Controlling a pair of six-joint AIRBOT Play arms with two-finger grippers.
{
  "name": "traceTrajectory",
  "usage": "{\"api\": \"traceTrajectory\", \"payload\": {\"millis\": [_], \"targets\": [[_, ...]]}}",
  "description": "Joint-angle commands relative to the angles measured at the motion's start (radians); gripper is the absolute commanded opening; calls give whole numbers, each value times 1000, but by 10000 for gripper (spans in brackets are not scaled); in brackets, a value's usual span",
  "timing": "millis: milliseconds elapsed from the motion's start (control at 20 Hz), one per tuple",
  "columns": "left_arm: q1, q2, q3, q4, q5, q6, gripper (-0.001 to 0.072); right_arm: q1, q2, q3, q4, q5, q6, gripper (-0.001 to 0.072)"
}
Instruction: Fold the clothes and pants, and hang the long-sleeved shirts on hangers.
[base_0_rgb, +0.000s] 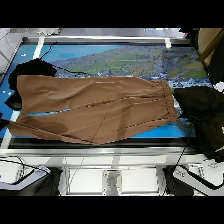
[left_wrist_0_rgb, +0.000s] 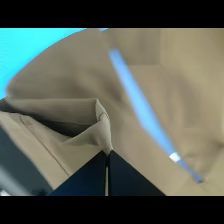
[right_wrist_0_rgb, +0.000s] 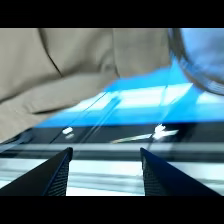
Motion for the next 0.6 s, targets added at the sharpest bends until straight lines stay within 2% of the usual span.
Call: {"api": "traceTrajectory", "payload": {"millis": [0, 100, 250, 300, 550], "targets": [[-30, 4, 25, -68, 37, 5, 13, -39, 3, -156, 85, -106, 0, 482], [-26, 26, 25, 28, 29, 3, 13, -40, 3, -179, 115, -144, -6, 482], [-23, 38, 15, 408, -79, -106, 13, -40, 3, -179, 115, -180, -7, 482], [-15, 38, -6, 480, -92, -117, 12, -40, 3, -179, 121, -198, -7, 482], [19, 37, -209, 497, -28, -117, 12, -40, 3, -179, 191, -226, -7, 482]]}}
